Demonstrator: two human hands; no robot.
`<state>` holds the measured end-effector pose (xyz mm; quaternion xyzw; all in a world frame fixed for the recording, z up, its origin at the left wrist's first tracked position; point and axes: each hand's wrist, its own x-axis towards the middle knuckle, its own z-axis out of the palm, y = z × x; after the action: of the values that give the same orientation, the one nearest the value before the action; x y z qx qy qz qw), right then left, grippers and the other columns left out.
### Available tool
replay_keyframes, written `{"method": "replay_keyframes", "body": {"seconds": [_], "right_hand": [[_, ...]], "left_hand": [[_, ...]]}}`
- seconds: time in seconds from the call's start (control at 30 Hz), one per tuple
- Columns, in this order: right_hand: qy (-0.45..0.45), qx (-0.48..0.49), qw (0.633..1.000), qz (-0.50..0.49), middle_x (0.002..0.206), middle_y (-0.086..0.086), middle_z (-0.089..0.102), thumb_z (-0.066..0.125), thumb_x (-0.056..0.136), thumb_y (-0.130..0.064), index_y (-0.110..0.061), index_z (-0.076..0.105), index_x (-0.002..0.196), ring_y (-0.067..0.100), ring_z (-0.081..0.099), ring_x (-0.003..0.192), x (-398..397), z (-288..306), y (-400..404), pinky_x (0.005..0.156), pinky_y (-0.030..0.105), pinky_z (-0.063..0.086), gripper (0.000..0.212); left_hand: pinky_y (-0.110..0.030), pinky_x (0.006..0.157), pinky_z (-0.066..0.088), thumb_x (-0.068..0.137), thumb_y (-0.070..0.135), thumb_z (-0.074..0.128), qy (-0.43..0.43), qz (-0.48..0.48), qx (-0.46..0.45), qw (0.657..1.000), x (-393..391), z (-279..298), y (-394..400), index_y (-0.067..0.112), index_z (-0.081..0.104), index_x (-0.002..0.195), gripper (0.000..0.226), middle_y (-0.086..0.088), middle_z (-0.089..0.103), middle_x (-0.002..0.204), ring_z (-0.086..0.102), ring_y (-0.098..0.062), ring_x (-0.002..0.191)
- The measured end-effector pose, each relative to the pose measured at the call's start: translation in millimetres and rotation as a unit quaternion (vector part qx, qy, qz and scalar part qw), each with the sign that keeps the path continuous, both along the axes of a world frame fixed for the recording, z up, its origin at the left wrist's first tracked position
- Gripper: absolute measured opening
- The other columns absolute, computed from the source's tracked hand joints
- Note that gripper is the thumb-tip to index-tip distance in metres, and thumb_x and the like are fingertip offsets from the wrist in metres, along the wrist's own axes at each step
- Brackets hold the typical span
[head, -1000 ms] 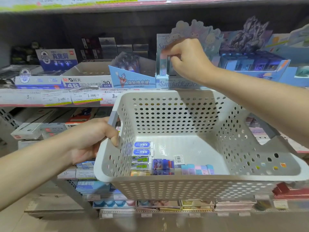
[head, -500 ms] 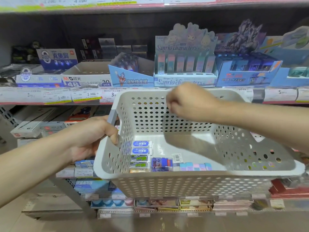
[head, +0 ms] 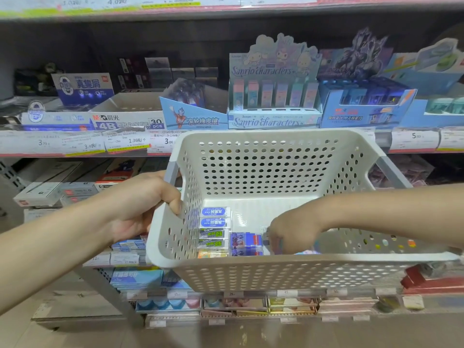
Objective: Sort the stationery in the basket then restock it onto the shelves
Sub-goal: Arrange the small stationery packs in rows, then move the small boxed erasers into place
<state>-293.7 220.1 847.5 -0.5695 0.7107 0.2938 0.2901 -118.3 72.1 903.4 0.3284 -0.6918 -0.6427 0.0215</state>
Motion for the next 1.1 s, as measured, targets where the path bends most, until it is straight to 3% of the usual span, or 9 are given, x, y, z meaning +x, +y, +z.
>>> {"method": "replay_keyframes", "body": {"seconds": [0.1,0.27,0.47,0.63,0.73,0.83,0.97,1.03,1.1], "right_hand": [[0.037,-0.082,0.996,-0.010,0.112,0.015,0.060,0.051,0.092,-0.014,-0.001,0.058,0.122,0.026,0.053,0.087,-4,3,0,0.057,0.024,0.039,0.033],[0.026,-0.008,1.000,0.005,0.079,0.008,0.059,0.051,0.092,-0.010,-0.002,0.066,0.099,0.020,0.049,0.067,-1,-1,2,0.039,0.010,0.027,0.019],[-0.078,-0.151,0.979,-0.114,0.086,0.010,0.066,0.072,0.078,-0.017,-0.005,0.065,0.084,0.017,0.050,0.072,-5,0,3,0.063,0.025,0.039,0.016],[-0.244,-0.165,0.927,-0.233,0.055,0.006,0.062,0.074,0.076,0.003,-0.009,0.056,0.064,0.008,0.058,0.045,-8,22,4,0.045,0.015,0.046,0.024],[-0.244,-0.255,0.910,-0.219,0.062,0.005,0.063,0.069,0.082,0.000,-0.010,0.056,0.074,0.008,0.061,0.052,-17,65,-2,0.051,0.015,0.052,0.018],[-0.236,-0.411,0.856,-0.208,0.077,0.006,0.065,0.062,0.087,-0.005,-0.009,0.060,0.086,0.008,0.063,0.063,-32,110,-6,0.060,0.017,0.056,0.005],[-0.147,-0.645,0.729,-0.174,0.076,0.004,0.063,0.061,0.089,-0.007,-0.002,0.063,0.102,0.004,0.059,0.057,-57,135,-21,0.057,0.009,0.051,0.014],[-0.099,-0.714,0.669,-0.181,0.079,0.005,0.059,0.060,0.087,-0.007,-0.003,0.064,0.107,0.002,0.055,0.056,-70,136,-36,0.054,0.005,0.045,0.020],[-0.073,-0.734,0.649,-0.183,0.089,0.006,0.058,0.057,0.086,-0.004,-0.005,0.065,0.110,0.010,0.058,0.072,-81,132,-50,0.071,0.017,0.055,0.025]], "left_hand": [[-0.035,0.065,0.049,0.042,-0.004,0.049,-0.002,0.004,-0.009,1.000,2,-1,0,0.009,0.064,0.098,0.059,-0.020,0.062,0.076,0.058,-0.031,0.065],[-0.038,0.069,0.048,0.043,-0.004,0.049,-0.006,0.003,-0.014,1.000,4,2,1,0.010,0.065,0.096,0.057,-0.021,0.063,0.078,0.059,-0.032,0.068],[-0.048,0.080,0.044,0.043,-0.003,0.050,-0.026,0.008,-0.024,0.999,5,1,5,0.008,0.064,0.100,0.060,-0.022,0.061,0.083,0.057,-0.035,0.075],[-0.048,0.080,0.046,0.044,-0.002,0.050,-0.033,0.012,-0.019,0.999,6,-2,3,0.012,0.066,0.098,0.058,-0.021,0.062,0.081,0.060,-0.034,0.071],[-0.052,0.084,0.046,0.045,-0.002,0.051,-0.037,0.011,-0.015,0.999,7,-3,2,0.012,0.065,0.102,0.061,-0.020,0.063,0.081,0.060,-0.034,0.072],[-0.057,0.089,0.045,0.045,-0.002,0.051,-0.035,0.007,-0.013,0.999,6,-4,1,0.013,0.066,0.100,0.059,-0.020,0.066,0.082,0.061,-0.035,0.077],[-0.026,0.057,0.053,0.047,0.001,0.049,-0.004,-0.002,-0.033,0.999,4,-5,4,0.003,0.058,0.103,0.056,-0.009,0.063,0.068,0.061,-0.018,0.058],[-0.025,0.058,0.050,0.048,0.002,0.049,-0.004,-0.001,-0.044,0.999,3,-5,4,0.001,0.056,0.107,0.060,-0.010,0.061,0.071,0.059,-0.018,0.060],[-0.026,0.060,0.049,0.048,0.002,0.049,-0.006,-0.001,-0.049,0.999,3,-5,3,0.002,0.055,0.109,0.061,-0.011,0.060,0.073,0.057,-0.020,0.062]]}}
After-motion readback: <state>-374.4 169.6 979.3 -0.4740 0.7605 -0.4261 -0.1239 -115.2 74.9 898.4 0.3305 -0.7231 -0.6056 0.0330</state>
